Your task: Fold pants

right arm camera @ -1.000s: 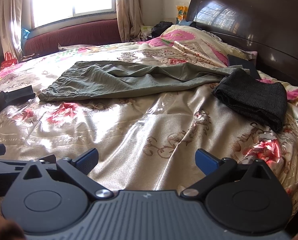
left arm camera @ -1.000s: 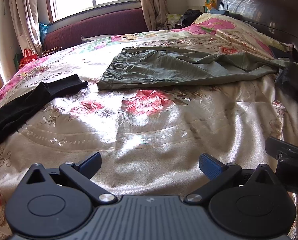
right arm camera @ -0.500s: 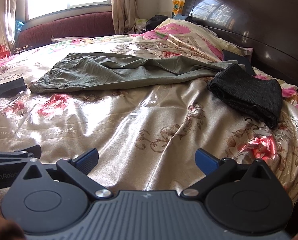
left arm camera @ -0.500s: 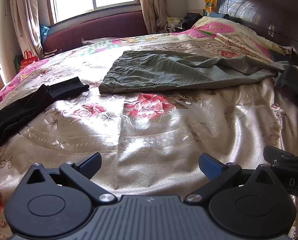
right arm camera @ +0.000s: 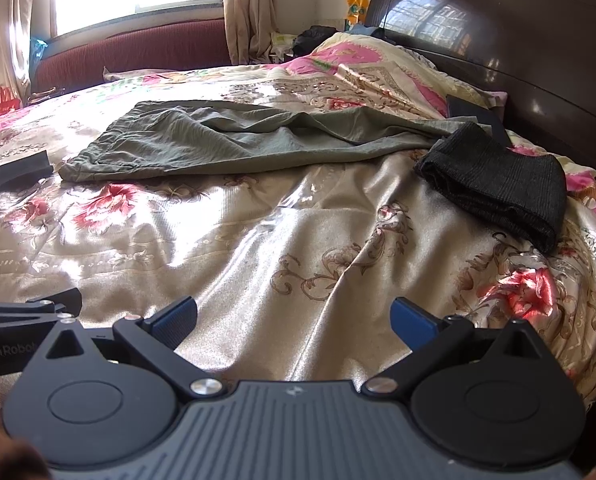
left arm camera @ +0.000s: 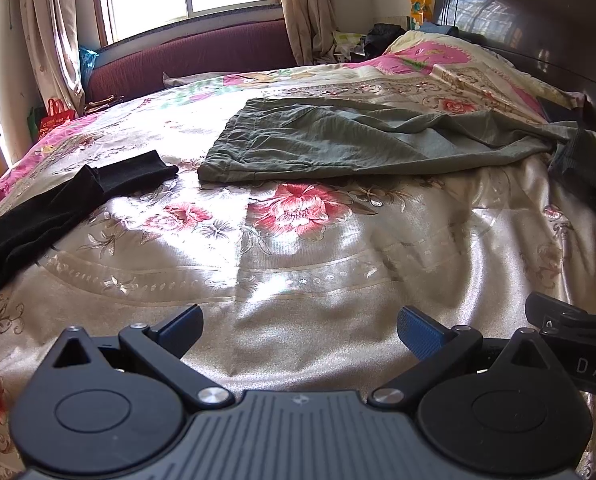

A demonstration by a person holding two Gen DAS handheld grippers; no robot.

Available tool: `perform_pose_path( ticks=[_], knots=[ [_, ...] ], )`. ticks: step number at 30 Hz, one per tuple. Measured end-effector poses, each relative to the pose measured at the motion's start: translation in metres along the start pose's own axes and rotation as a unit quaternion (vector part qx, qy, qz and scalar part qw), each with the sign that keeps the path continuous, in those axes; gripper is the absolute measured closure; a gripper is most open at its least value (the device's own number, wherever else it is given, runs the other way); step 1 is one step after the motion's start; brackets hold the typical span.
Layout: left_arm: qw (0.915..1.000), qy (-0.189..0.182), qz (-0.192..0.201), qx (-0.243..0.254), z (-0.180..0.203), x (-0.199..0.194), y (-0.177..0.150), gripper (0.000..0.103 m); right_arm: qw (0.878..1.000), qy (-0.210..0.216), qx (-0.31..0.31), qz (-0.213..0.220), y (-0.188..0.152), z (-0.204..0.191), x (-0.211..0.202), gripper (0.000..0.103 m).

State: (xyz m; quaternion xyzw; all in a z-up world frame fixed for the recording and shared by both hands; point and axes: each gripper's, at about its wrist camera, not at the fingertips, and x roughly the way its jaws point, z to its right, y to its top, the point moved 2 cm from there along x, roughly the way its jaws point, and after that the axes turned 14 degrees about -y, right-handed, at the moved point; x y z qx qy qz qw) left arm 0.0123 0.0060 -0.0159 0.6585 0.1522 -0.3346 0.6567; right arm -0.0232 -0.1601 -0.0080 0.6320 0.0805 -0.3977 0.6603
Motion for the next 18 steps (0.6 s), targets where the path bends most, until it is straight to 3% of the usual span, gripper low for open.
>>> perform_pose_path(
  ticks=[18],
  knots=[
    [1.0000,0.002,0.001,0.002,-0.0005,-0.0006,-0.0008,0.000,1.000,0.000,0.000,-0.001,-0.0007,-0.0010,0.0005,0.001]
  ],
)
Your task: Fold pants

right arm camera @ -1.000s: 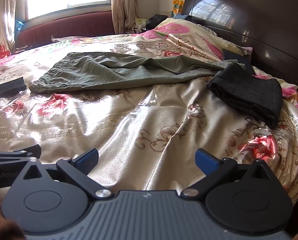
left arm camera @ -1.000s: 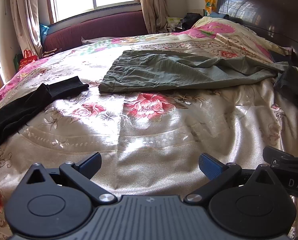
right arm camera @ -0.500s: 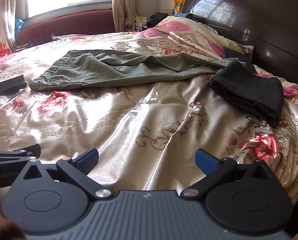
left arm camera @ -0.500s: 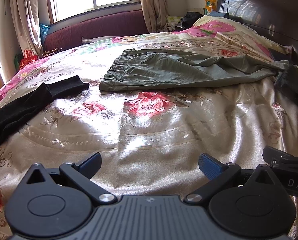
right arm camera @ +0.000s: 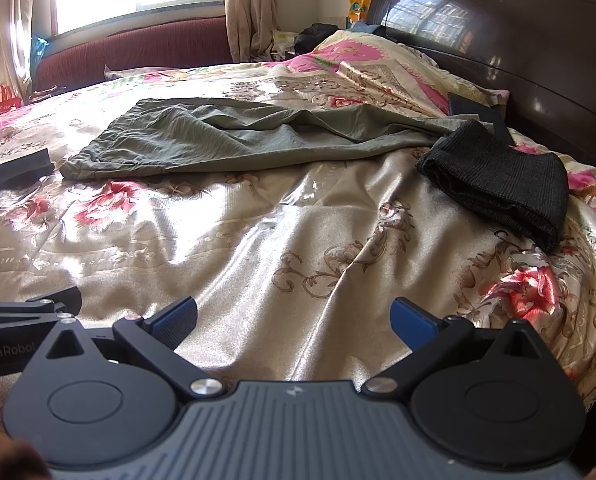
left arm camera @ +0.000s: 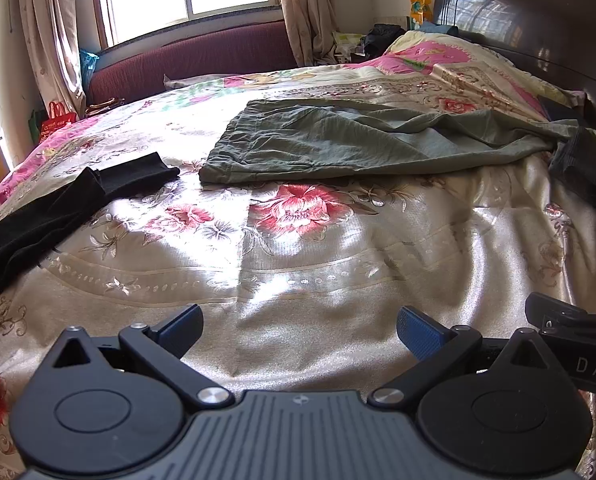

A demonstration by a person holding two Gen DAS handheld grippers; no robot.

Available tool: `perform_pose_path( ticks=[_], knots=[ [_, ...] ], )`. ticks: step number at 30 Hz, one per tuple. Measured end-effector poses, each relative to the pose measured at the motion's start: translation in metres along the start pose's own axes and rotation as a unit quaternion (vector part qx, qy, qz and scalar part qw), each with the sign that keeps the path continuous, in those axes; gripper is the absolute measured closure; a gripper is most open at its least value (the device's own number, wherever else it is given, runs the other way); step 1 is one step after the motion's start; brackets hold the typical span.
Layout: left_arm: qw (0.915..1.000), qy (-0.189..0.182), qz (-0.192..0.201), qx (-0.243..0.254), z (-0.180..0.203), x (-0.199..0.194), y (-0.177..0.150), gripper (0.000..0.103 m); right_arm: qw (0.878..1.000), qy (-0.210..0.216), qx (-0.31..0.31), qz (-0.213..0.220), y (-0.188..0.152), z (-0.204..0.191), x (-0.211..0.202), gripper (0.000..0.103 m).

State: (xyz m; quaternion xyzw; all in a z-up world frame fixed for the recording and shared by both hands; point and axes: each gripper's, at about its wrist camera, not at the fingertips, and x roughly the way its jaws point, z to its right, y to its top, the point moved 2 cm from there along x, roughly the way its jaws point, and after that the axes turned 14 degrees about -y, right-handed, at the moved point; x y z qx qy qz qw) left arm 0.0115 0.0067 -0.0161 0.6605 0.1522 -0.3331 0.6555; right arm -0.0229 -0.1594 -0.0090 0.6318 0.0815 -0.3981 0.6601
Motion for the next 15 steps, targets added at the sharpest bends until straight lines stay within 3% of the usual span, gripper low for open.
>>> perform_pose_path(
  ticks=[15],
  knots=[
    [1.0000,0.001,0.008,0.004,-0.0036,-0.0023,0.0035,0.000,1.000,0.000,0.000,0.002,0.0007,-0.0021,-0.0016,0.001]
  ],
)
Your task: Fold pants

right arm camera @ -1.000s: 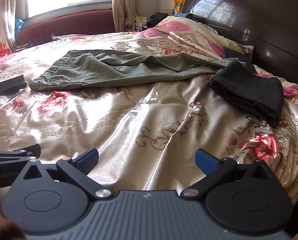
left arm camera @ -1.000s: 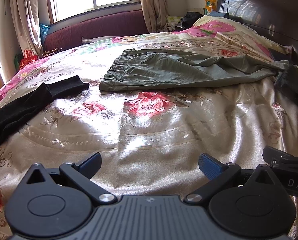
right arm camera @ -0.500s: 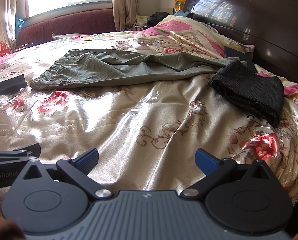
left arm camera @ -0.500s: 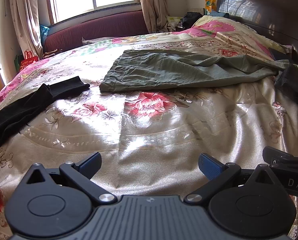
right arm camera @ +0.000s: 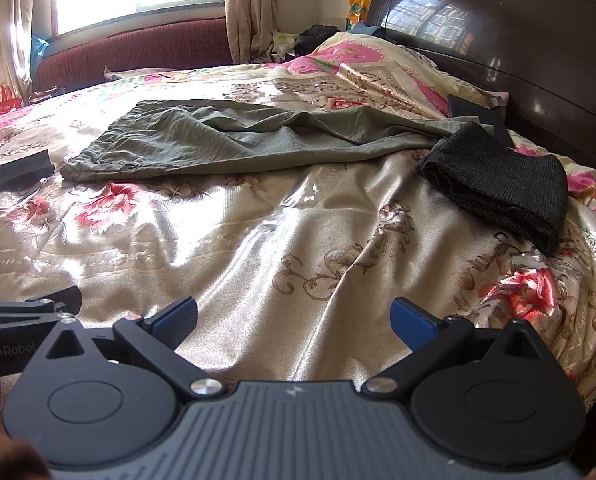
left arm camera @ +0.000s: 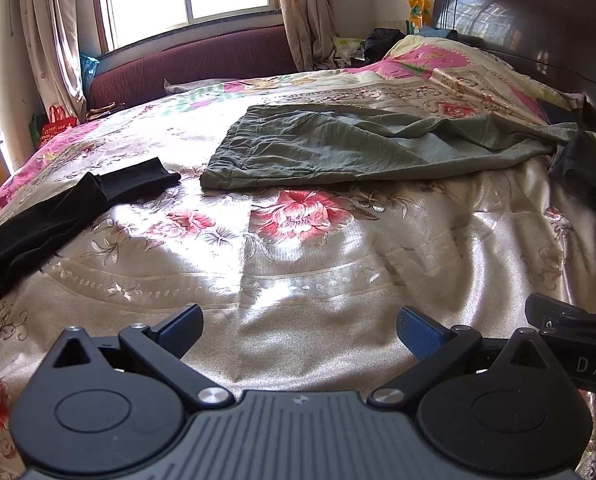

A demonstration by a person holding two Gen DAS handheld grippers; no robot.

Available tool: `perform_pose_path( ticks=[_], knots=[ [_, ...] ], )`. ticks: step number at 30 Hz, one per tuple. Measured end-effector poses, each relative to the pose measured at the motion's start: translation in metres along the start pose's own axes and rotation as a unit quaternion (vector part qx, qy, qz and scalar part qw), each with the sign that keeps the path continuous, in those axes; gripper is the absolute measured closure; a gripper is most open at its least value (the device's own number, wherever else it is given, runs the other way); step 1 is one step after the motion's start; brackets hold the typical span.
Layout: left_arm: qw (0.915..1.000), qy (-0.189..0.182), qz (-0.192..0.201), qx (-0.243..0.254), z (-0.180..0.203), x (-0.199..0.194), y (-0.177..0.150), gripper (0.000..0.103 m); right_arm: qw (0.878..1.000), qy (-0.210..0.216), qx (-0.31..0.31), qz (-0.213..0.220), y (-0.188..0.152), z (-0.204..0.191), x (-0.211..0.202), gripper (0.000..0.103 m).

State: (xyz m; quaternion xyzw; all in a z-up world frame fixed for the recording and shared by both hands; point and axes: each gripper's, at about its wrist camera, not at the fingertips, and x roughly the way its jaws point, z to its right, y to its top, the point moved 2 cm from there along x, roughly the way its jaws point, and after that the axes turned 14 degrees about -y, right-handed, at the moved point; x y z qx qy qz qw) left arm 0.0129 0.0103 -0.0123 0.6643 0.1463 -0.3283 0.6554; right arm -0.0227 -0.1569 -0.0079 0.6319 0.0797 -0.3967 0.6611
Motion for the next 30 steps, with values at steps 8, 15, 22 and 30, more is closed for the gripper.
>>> perform_pose_path(
  ticks=[8,15,22,30],
  knots=[
    [0.9994,0.012,0.015,0.029,-0.020,0.009,0.019,0.000,0.999,0.034,-0.017,0.019,0.020,-0.019,0.008,0.001],
    [0.9939,0.042,0.022,0.099,-0.055,0.047,0.058,0.000,0.994,0.072,-0.059,0.054,0.060,-0.053,0.033,0.001],
    [0.9946,0.024,-0.005,0.101,-0.101,0.121,0.093,0.000,0.983,0.106,-0.129,0.081,0.094,-0.102,0.075,0.003],
    [0.9911,-0.015,-0.030,0.129,-0.127,0.177,0.111,0.001,0.961,0.139,-0.213,0.106,0.118,-0.137,0.129,0.003]
  ],
)
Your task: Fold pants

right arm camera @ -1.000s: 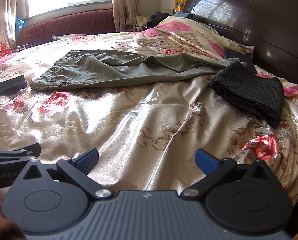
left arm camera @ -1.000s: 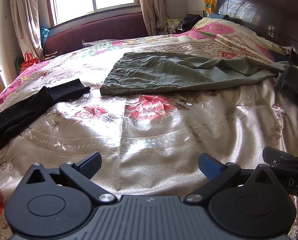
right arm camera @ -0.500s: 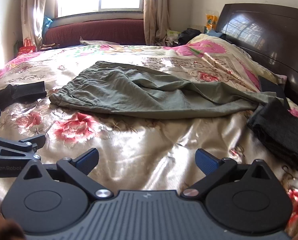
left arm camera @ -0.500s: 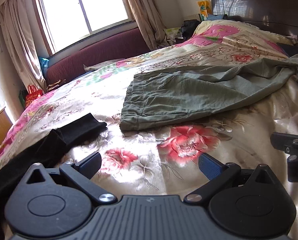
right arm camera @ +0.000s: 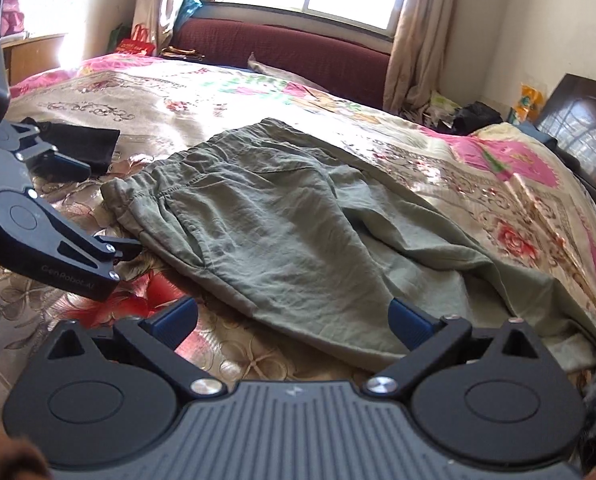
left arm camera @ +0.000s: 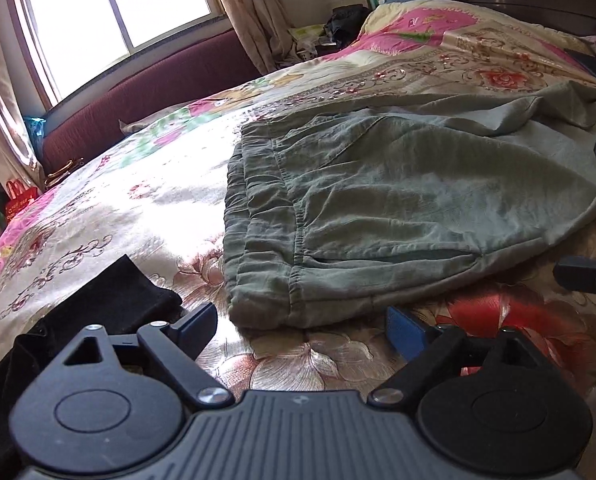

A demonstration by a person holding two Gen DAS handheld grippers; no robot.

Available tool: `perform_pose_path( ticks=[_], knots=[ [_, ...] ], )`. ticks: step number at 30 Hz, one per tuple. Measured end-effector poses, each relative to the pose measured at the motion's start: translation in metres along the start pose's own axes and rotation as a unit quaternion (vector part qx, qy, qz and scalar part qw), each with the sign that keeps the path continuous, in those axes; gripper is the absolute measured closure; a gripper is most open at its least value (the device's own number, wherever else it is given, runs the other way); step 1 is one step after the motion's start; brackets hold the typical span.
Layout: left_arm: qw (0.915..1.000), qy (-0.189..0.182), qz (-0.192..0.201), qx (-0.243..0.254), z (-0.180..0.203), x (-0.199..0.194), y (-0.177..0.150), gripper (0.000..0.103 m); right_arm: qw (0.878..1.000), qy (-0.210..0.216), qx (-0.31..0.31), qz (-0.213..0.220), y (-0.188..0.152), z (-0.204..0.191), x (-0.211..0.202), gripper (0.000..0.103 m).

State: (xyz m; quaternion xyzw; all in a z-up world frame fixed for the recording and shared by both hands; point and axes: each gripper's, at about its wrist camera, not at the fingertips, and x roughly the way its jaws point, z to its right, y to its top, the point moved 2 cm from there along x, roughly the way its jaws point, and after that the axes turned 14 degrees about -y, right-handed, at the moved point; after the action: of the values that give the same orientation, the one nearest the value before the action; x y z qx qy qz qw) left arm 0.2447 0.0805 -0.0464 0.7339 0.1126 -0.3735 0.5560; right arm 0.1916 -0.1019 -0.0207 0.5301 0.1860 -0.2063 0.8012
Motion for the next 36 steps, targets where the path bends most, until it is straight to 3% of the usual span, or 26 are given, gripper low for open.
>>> perform_pose_path(
  ticks=[3,8,12,16,17,18,19,20,23,31,36],
  knots=[
    [0.9998,-0.019,-0.001,0.002,-0.007,0.007,0.004,0.006,1.000,0.011,-0.023,0.003,0.002,-0.005,0.018,0.004],
    [0.9992,-0.032,-0.019,0.015,-0.018,0.012,0.006,0.010,0.998,0.046,-0.046,-0.005,0.000,-0.010,0.034,0.017],
    [0.9980,-0.052,-0.028,-0.019,-0.027,0.015,0.007,0.013,0.997,0.061,-0.053,0.005,0.003,-0.011,0.036,0.023],
    [0.9986,-0.041,-0.031,-0.008,-0.019,0.019,0.009,0.019,0.996,0.079,-0.051,-0.006,0.008,-0.016,0.041,0.045],
    [0.9987,-0.037,-0.034,-0.004,-0.018,0.022,0.012,0.026,0.995,0.081,-0.054,-0.009,0.009,-0.019,0.043,0.051],
    [0.9987,-0.036,-0.036,-0.005,-0.017,0.023,0.015,0.040,0.995,0.083,-0.056,-0.012,0.010,-0.021,0.044,0.054],
    [0.9987,-0.031,-0.040,-0.011,-0.017,0.026,0.018,0.048,0.995,0.086,-0.055,-0.015,0.011,-0.022,0.045,0.066],
    [0.9985,-0.027,-0.043,-0.017,-0.018,0.027,0.019,0.053,0.994,0.092,-0.051,-0.021,0.012,-0.023,0.046,0.079],
    [0.9983,-0.030,-0.041,-0.028,-0.021,0.020,0.015,0.060,0.994,0.096,-0.041,-0.036,0.015,-0.025,0.044,0.089],
    [0.9979,-0.036,-0.036,-0.039,-0.037,-0.037,-0.018,0.067,0.988,0.143,-0.049,-0.032,0.014,-0.044,0.001,0.090],
    [0.9974,-0.019,-0.046,-0.051,-0.053,-0.094,-0.060,0.067,0.976,0.208,-0.037,-0.044,0.008,-0.068,-0.040,0.090]
  ],
)
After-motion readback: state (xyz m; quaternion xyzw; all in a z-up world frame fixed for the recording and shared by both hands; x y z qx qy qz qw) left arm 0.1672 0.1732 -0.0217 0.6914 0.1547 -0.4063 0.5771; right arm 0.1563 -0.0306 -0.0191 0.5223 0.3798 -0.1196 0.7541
